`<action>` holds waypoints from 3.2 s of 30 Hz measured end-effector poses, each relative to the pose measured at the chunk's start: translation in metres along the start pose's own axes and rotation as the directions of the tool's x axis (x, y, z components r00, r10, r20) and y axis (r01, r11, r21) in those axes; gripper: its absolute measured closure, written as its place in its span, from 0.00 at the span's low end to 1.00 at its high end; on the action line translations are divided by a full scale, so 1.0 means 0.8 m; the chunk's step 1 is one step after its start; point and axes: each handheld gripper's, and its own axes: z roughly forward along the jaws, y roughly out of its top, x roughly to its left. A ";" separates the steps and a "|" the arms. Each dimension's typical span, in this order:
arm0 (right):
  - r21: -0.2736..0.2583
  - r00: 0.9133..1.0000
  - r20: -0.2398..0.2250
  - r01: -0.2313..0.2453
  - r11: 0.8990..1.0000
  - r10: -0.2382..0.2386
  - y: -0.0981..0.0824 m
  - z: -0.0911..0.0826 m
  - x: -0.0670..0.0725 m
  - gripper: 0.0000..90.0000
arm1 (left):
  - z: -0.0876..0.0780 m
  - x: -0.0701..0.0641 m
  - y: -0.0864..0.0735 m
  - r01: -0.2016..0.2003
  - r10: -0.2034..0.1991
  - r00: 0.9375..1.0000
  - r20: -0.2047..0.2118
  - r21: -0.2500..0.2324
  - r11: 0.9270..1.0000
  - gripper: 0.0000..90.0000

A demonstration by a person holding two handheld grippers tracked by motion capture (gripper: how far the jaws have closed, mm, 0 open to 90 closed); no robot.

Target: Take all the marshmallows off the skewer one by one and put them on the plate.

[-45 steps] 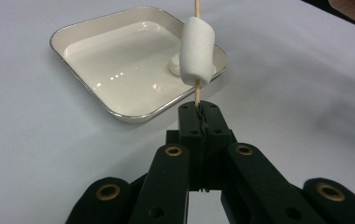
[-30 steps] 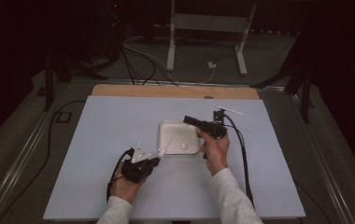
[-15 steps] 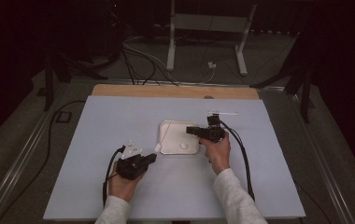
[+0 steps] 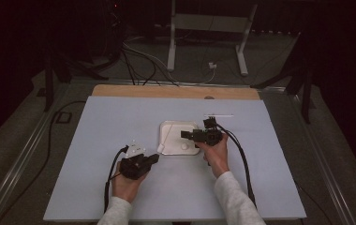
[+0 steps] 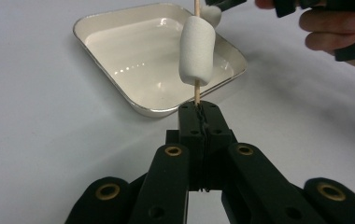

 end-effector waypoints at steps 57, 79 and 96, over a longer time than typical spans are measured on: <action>-0.021 0.963 -0.258 -0.090 0.996 0.082 -0.006 0.009 0.020 0.13 | 0.058 -0.014 -0.014 0.001 -0.007 1.000 0.030 0.192 0.981 1.00; -0.002 0.958 -0.278 -0.070 0.998 0.066 -0.002 -0.004 0.022 0.17 | 0.053 -0.008 -0.013 0.056 -0.061 0.998 0.023 0.166 0.984 1.00; 0.142 0.937 -0.345 -0.014 0.990 0.063 -0.038 0.023 0.056 0.65 | 0.021 -0.008 0.002 0.103 -0.101 0.993 0.063 -0.026 0.994 1.00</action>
